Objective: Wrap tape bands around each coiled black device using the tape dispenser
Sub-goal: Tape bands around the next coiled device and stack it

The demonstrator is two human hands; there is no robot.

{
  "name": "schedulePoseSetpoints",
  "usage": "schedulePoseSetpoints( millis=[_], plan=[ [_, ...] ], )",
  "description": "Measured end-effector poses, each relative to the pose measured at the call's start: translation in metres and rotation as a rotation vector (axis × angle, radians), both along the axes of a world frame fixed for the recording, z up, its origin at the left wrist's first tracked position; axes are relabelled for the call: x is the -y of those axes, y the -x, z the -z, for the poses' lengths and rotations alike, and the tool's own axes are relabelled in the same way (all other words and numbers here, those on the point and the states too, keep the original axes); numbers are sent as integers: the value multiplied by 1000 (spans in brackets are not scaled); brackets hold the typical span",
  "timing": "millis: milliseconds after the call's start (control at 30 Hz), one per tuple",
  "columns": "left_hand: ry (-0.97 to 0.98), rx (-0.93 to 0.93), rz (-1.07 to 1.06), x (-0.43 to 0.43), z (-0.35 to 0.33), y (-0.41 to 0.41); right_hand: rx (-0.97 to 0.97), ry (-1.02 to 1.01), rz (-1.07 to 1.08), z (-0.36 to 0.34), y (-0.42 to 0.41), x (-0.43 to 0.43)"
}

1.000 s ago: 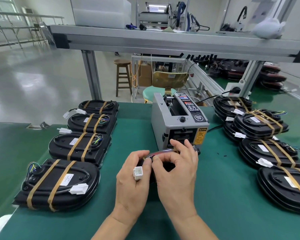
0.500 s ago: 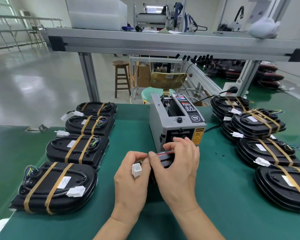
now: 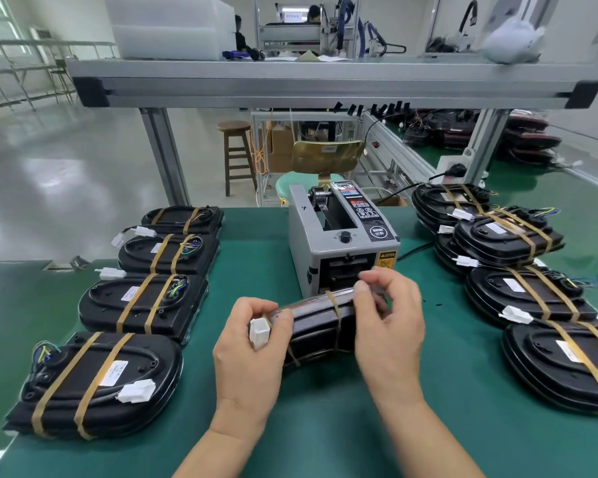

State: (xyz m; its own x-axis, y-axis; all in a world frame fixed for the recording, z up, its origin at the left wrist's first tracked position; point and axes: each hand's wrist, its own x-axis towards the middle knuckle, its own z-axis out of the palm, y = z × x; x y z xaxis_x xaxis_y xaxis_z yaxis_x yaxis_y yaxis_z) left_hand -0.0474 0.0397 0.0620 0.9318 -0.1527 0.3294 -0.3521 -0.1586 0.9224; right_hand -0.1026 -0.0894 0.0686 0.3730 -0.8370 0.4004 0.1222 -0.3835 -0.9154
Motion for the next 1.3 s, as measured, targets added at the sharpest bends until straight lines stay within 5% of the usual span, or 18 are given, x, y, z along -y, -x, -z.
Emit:
schedulePoseSetpoints(
  millis=[133, 333, 633, 1100, 1300],
  plan=[
    [12, -18, 3, 3, 0, -4, -152, -370, -13, 2, -10, 44],
    [-29, 76, 34, 2, -3, -6, -212, -562, -89, 3, -26, 53],
    [-195, 438, 280, 1, -11, -15, -253, -615, -72, -9, -38, 58],
    [-794, 559, 471, 3, -36, -25, -155, -753, 50, -15, -46, 45],
    [-859, 598, 503, 1, -34, -29, 40, -891, -44, -20, -25, 42]
  ],
)
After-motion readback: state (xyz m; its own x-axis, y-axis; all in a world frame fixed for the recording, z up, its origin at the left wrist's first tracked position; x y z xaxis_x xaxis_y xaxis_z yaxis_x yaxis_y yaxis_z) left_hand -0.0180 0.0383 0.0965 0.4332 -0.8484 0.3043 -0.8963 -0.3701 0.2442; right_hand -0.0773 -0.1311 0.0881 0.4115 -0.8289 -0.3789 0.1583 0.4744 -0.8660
